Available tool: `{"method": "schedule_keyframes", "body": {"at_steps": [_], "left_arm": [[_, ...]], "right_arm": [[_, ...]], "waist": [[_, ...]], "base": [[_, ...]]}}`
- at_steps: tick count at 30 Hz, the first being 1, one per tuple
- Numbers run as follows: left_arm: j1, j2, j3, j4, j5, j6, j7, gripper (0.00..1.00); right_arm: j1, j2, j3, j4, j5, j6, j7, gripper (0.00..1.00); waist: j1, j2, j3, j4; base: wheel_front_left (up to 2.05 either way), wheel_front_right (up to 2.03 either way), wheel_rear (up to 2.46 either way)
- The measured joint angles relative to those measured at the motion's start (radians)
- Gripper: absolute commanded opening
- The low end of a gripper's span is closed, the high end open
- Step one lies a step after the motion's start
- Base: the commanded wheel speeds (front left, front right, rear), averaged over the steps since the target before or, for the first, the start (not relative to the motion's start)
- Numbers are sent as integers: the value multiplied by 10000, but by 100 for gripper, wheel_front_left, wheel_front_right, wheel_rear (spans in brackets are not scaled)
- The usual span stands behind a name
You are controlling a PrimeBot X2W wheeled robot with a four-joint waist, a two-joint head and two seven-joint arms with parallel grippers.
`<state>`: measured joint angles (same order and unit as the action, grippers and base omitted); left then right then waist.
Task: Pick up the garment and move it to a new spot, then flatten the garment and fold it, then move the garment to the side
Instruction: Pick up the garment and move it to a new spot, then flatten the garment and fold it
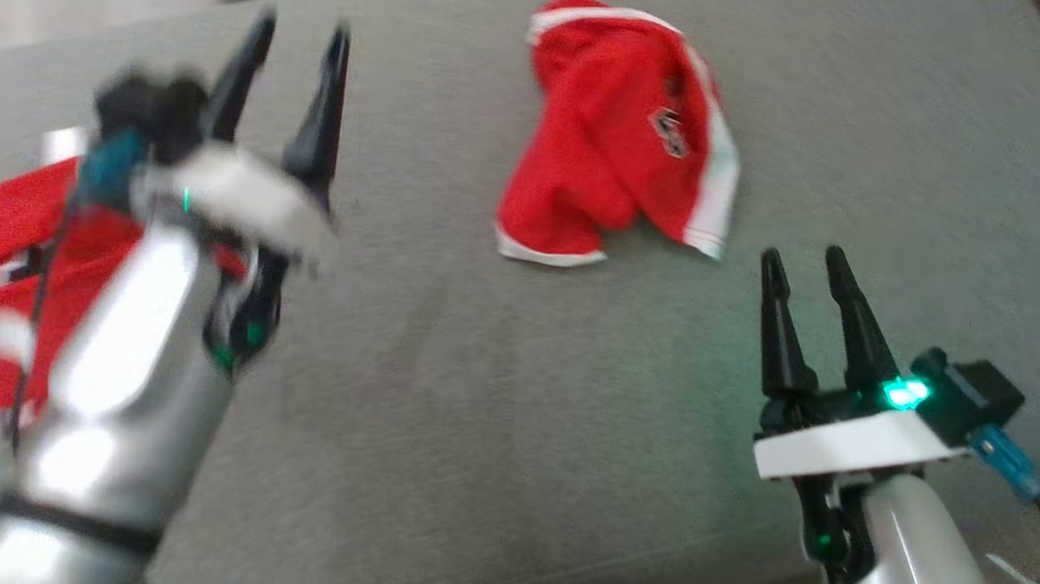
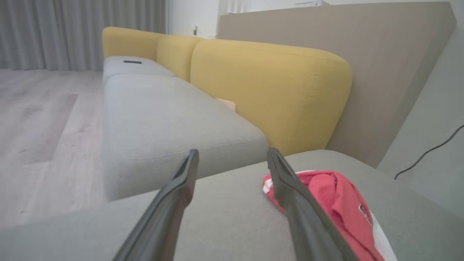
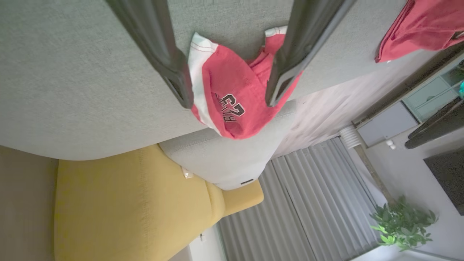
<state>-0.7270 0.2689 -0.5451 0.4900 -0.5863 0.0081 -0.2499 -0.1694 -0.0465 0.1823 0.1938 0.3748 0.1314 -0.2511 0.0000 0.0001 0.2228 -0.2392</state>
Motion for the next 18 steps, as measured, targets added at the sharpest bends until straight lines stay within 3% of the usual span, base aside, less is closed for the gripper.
{"method": "schedule_keyframes", "body": {"at_steps": [9, 18], "left_arm": [[4359, -65, 1235, -2345, 853, 63, -25, 100], [6621, -1227, 2301, -3258, 1864, -109, -25, 100]], "right_arm": [[866, 4, -700, 288, -499, 2, 0, 100], [1227, 10, -832, 431, -596, 2, 0, 100]], "waist": [[-1, 0, -911, 1707], [-3, 0, -1604, 2451]], "base": [[0, 0, 0], [0, 0, 0]]}}
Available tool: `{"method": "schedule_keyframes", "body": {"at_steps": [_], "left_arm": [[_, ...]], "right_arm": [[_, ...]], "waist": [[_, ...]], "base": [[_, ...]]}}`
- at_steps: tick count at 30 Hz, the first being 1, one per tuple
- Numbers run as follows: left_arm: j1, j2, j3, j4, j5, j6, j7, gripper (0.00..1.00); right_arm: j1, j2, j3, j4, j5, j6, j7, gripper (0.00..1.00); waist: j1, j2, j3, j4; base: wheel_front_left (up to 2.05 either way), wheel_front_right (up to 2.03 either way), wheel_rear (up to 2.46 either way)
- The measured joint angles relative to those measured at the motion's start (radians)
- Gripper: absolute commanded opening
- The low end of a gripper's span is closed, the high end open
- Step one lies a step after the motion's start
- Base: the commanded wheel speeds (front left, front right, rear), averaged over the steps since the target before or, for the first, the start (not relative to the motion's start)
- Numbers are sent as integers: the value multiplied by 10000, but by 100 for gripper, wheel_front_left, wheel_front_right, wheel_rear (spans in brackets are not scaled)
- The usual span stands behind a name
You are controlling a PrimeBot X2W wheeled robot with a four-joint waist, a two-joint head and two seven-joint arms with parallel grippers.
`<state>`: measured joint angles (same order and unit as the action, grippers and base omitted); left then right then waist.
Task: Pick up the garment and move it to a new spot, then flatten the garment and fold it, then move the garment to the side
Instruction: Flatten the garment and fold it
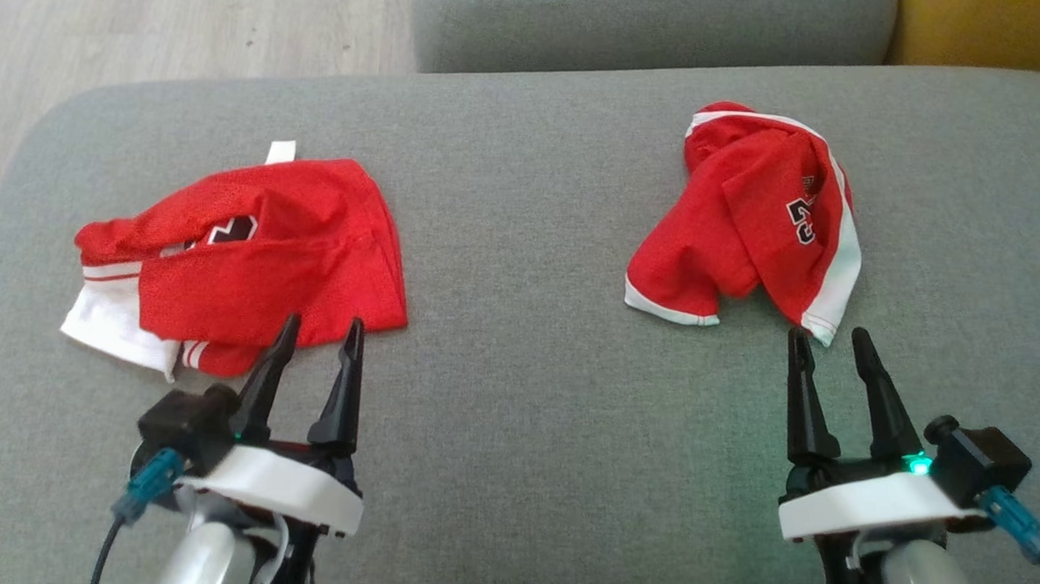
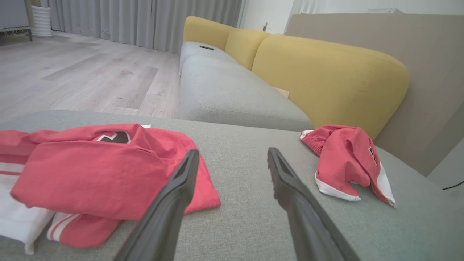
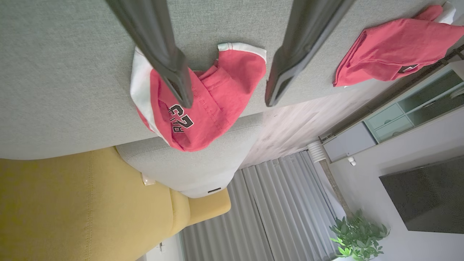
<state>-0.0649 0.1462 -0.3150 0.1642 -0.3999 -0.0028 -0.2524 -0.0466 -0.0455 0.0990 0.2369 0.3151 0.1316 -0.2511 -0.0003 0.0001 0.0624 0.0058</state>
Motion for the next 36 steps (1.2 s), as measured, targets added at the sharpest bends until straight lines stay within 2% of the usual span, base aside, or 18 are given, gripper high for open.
{"method": "schedule_keyframes", "body": {"at_steps": [4, 10, 13, 21, 27, 36], "left_arm": [[34, -466, 514, -184, 635, -539, 0, 100], [-10, -692, 761, -142, 1126, -874, -2, 100], [-73, -800, 796, -82, 1252, -1035, 0, 100], [-440, -926, 1020, 127, 1331, -1158, 0, 100], [-480, -963, 986, 280, 1331, -1206, 0, 100], [-601, -972, 965, 309, 1329, -1214, 0, 100]], "right_arm": [[-6, 0, 31, 115, 0, 0, 0, 100], [-90, 0, 192, 282, -65, 0, 0, 100], [-409, -2, 242, 821, -173, 0, 0, 100], [-2082, -6, 464, 2999, -322, 0, 2, 100], [-2888, -19, 163, 4903, 608, 0, 2, 100], [-3866, -52, 479, 5994, 1455, -2, 0, 100]], "waist": [[3, 0, 114, -11], [2, 0, 408, 63], [3, 0, 614, 175], [5, 0, 1142, 655], [4, 0, 1346, 1075], [4, 0, 1509, 1315]], "base": [[0, 0, 0], [0, 0, 0], [0, 0, 0], [0, 0, 0], [0, 0, 0], [0, 0, 0]]}}
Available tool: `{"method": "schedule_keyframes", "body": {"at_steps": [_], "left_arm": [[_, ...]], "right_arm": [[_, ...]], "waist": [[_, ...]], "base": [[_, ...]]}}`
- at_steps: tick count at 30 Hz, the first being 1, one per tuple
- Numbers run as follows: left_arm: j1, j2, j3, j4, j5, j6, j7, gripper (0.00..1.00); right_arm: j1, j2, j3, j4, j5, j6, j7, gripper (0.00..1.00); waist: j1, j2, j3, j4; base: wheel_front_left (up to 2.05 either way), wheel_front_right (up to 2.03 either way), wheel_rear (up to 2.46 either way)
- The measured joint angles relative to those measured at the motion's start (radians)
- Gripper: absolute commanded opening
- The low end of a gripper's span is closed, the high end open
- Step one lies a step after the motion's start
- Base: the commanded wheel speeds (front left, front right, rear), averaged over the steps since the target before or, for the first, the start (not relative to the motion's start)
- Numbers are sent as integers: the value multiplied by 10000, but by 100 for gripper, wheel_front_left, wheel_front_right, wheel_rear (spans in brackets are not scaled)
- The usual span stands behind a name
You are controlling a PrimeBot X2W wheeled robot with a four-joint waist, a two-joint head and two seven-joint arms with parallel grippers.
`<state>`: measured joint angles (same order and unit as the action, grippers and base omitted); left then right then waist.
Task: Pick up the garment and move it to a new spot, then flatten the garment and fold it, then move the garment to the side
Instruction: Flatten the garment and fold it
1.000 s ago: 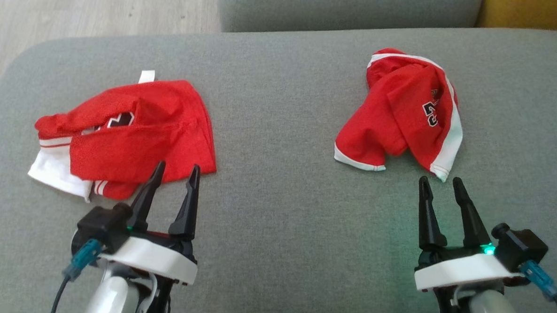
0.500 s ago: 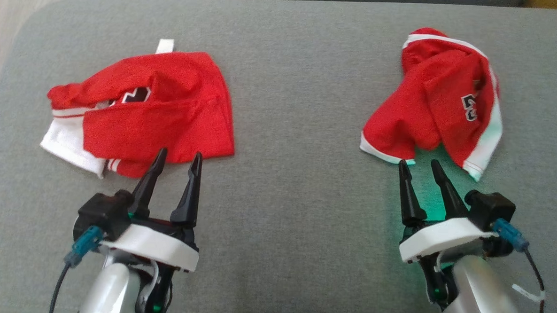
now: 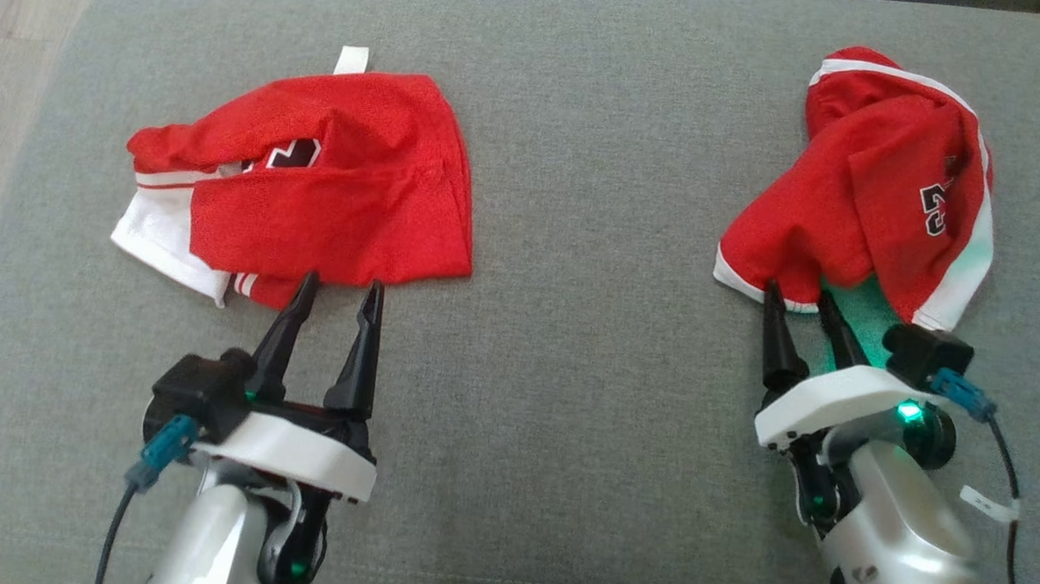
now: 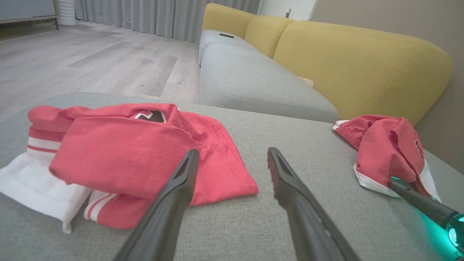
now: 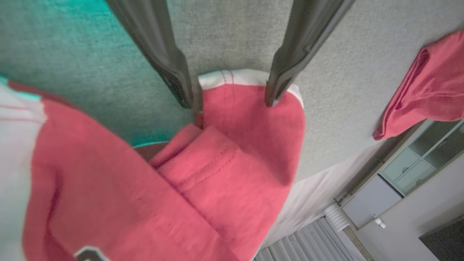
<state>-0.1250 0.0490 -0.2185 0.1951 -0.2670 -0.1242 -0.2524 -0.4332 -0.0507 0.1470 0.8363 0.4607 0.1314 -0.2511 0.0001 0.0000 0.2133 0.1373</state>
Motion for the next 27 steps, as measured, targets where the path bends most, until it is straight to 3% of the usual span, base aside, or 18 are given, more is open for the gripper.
{"method": "schedule_keyframes", "body": {"at_steps": [1, 2, 3, 8, 12, 18, 27], "left_arm": [[-26, -2, 0, -2, 0, 0, 0, 100], [-32, -4, 4, -2, 0, 0, -2, 100], [-29, -4, 15, 12, 0, 0, 0, 100], [-26, -8, 132, 35, 2, -2, -2, 100], [-14, -12, 245, 38, 0, -2, -2, 100], [12, -13, 259, 35, -27, -2, 0, 100], [244, -15, 238, -8, -155, 6, -2, 100]], "right_arm": [[-69, -27, 140, 150, 61, 0, -12, 99], [-141, -50, 242, 257, 82, 0, -46, 36], [-216, -69, 374, 349, 161, 0, -46, 0], [-293, -54, 723, 443, 343, 0, -44, 0], [-151, -54, 163, -182, -314, 2, -42, 0], [662, -40, -1459, -1434, -1758, 2, -42, 0], [2107, 38, -4934, -3058, -4213, 0, 303, 0]], "waist": [[-1, 0, 1, -4], [-1, 0, -3, -17], [0, 0, -13, -41], [0, 0, -134, -318], [-1, 0, -280, -692], [-1, 0, -505, -1231], [-2, 0, -848, -1996]], "base": [[0, 0, 0], [0, 0, 0], [0, 0, 0], [0, 0, 0], [0, 0, 0], [0, 0, 0], [0, 0, 0]]}}
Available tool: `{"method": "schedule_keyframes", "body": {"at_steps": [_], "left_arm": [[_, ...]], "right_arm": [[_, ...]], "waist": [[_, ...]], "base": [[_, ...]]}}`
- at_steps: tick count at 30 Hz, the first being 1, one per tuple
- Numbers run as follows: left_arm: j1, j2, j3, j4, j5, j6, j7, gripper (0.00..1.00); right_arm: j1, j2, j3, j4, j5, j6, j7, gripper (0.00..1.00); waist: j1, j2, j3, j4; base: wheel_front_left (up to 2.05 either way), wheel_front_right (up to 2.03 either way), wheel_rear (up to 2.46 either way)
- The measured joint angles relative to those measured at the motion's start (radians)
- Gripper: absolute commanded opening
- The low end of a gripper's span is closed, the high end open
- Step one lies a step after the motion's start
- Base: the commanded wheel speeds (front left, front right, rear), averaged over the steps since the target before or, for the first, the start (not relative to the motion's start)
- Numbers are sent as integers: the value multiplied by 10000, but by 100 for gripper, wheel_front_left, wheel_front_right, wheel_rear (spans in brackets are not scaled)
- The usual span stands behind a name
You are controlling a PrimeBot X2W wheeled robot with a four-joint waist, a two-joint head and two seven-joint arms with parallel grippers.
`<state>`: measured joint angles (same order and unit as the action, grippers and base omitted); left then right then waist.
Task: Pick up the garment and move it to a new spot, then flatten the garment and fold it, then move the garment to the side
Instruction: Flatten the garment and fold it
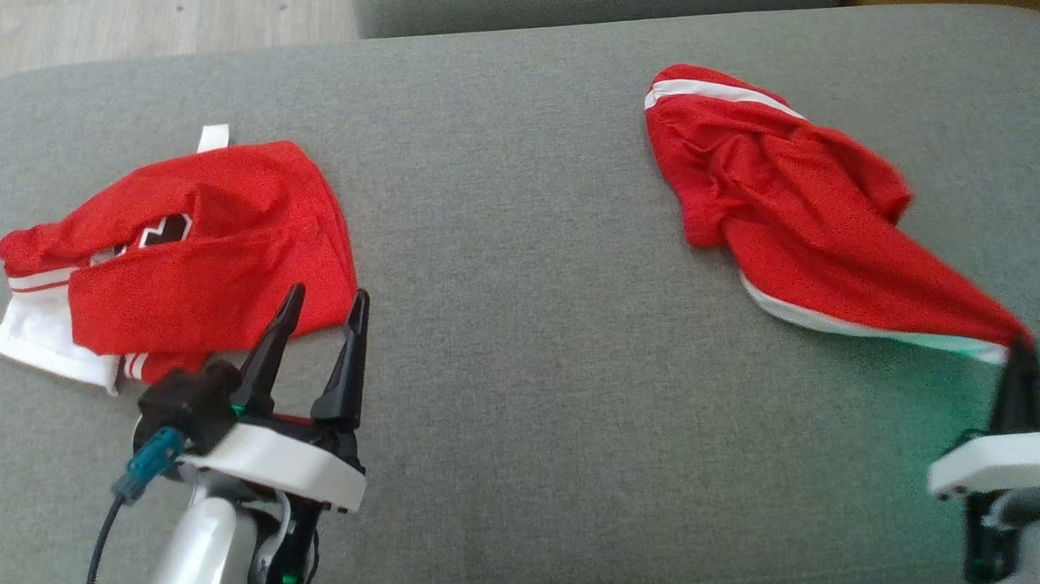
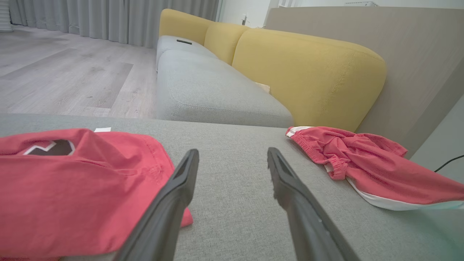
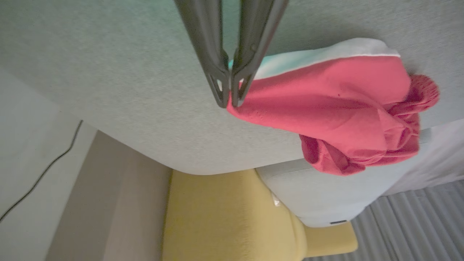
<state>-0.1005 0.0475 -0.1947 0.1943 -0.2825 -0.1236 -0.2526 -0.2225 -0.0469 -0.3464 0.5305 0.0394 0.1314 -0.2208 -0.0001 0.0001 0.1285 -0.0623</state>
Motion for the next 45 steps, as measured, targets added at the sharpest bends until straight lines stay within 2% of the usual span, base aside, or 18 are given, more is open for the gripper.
{"method": "schedule_keyframes", "body": {"at_steps": [5, 6, 7, 8, 12, 16, 24, 29, 35, 40, 45], "left_arm": [[-4, 2, -88, 2, -21, 0, 0, 100], [-5, 2, -127, 6, -21, 0, 0, 100], [-8, 0, -171, 8, -21, 0, 2, 100], [-8, 0, -198, 17, -21, 0, 2, 100], [-7, 2, -209, 31, -23, 0, 2, 100], [-3, 2, -211, 46, -23, 0, 2, 100], [-1, 4, -378, 31, -109, 0, 2, 100], [-1, 2, -502, 4, -109, 0, 2, 100], [-15, 2, -537, 6, -107, -2, 0, 100], [-85, 4, -644, 6, -109, -4, 2, 100], [-187, 4, -727, 6, -198, -4, 2, 100]], "right_arm": [[-4, 17, -1198, -382, -617, 0, 541, 0], [-4, 23, -1352, -372, -688, 0, 631, 28], [-6, 35, -1490, -370, -767, 0, 633, 45], [-14, 36, -1628, -374, -909, 2, 625, 100], [-121, 36, -1689, -405, -1246, 0, 362, 100], [-127, 33, -1141, -775, -1313, 2, -31, 100], [299, 29, 2071, -1584, 282, 0, -272, 100], [863, 27, 2949, -1377, 587, 2, -274, 100], [129, 25, 3239, -213, 591, 0, -249, 100], [-1252, 12, 2552, 1283, 395, 2, -81, 100], [-1913, 10, 2251, 2249, 357, 2, -77, 100]], "waist": [[0, 0, -23, -90], [0, 0, -21, -80], [0, 0, -21, -56], [1, 0, -25, -25], [1, 0, -65, 94], [1, 0, -132, 206], [0, 0, -232, 563], [0, 0, -167, 897], [1, -1, 102, 1305], [2, 0, 491, 1746], [2, 0, 740, 1981]], "base": [[0, 0, 0], [0, 0, 0], [0, 0, 0], [0, 0, 0], [0, 0, 0], [0, 0, 0], [0, 0, 0], [0, 0, 0], [0, 0, 0], [0, 0, 0], [0, 0, 0]]}}
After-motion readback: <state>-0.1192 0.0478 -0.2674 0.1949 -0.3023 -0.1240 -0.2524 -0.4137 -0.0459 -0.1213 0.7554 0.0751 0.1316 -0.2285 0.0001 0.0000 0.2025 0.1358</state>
